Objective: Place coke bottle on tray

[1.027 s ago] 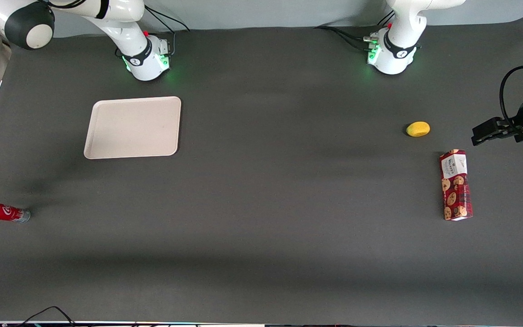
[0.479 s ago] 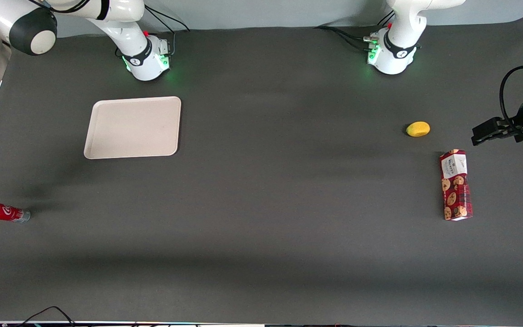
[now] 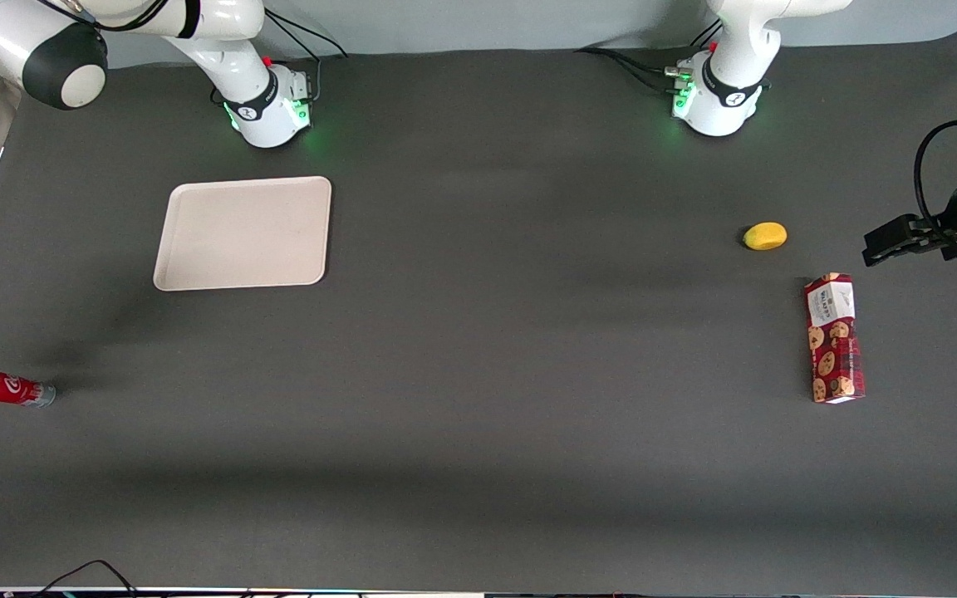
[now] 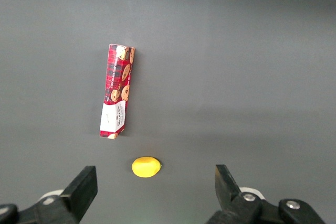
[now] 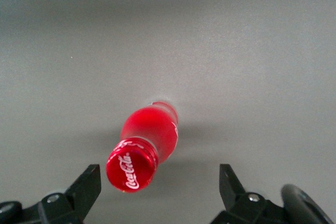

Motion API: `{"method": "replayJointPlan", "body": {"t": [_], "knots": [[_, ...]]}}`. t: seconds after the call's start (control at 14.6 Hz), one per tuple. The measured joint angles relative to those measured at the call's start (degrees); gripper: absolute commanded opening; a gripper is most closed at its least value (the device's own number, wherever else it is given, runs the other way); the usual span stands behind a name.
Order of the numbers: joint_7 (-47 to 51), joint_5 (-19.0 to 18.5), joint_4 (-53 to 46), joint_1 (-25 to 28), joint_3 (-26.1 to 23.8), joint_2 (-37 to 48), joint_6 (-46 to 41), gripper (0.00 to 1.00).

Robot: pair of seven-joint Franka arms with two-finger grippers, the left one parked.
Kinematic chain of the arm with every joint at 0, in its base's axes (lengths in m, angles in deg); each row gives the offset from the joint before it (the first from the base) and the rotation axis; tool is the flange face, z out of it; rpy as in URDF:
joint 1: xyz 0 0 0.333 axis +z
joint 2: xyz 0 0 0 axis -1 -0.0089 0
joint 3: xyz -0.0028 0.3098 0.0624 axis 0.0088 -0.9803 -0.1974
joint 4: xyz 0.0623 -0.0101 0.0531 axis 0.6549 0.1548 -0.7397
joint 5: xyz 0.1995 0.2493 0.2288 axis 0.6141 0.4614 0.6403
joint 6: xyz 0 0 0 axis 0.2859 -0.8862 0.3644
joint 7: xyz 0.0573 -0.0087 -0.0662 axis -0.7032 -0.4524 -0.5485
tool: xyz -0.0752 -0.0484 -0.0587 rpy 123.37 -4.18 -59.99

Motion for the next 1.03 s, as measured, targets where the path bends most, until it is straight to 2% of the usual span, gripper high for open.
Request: {"method": "replayJointPlan", "body": {"t": [0.21, 0.27, 0.48, 0.55, 0.62, 0.82, 0.89, 1.03], "knots": [[0.0, 0.0, -0.4, 0.0, 0.0, 0.0, 0.0, 1.0], [0.0, 0.0, -0.5, 0.0, 0.0, 0.0, 0.0, 0.96], [0.0, 0.0, -0.5, 0.0, 0.0, 0.0, 0.0, 0.71], [0.0, 0.0, -0.5, 0.0, 0.0, 0.0, 0.0, 0.59], [0.0, 0.0, -0.5, 0.0, 0.0, 0.0, 0.0, 0.53], [0.0, 0.1, -0.5, 0.0, 0.0, 0.0, 0.0, 0.23], [0.0, 0.1, -0.5, 0.1, 0.0, 0.0, 0.0, 0.16], [0.0, 0.1, -0.6, 0.1, 0.0, 0.0, 0.0, 0.15]]}}
